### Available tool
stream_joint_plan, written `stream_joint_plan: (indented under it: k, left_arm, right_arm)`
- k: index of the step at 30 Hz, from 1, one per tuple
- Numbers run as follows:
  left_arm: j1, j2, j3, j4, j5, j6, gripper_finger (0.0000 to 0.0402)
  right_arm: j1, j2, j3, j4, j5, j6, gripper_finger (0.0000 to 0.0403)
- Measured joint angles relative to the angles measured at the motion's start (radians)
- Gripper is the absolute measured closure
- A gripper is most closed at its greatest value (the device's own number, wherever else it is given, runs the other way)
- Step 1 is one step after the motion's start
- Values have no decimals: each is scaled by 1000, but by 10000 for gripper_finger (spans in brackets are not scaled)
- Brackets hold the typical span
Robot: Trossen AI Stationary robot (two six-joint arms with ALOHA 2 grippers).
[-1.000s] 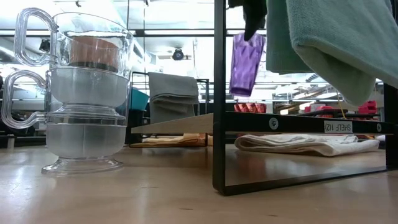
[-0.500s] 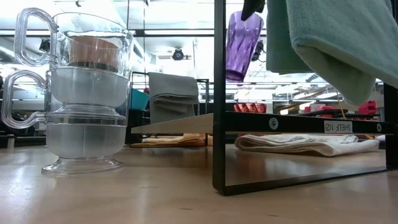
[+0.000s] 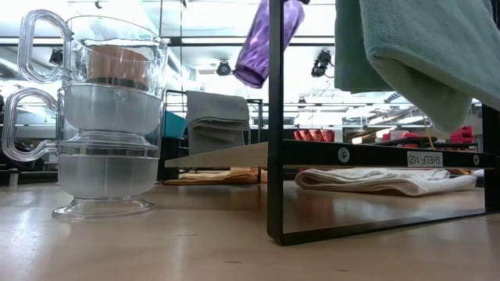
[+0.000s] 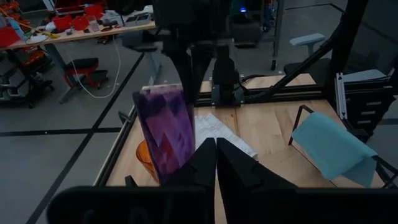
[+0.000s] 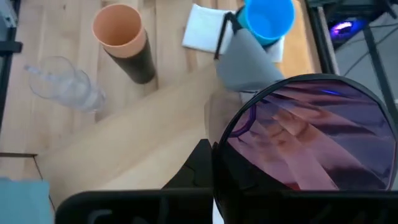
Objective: Stack small to large cups/mugs on shelf
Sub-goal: Put the purple cup on the shelf
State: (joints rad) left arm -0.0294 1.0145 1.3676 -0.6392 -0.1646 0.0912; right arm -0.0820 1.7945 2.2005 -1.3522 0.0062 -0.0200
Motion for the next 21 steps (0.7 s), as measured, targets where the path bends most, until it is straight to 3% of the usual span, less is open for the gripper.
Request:
stream_joint_plan:
  k: [13, 21]
  left_arm:
    - [0, 0, 0, -1, 0, -1, 374]
    - [0, 0, 0, 0, 0, 0, 373]
  right_arm:
    - [12, 102, -1, 149, -113, -51, 398]
    - [3, 122, -1, 209, -128, -71, 398]
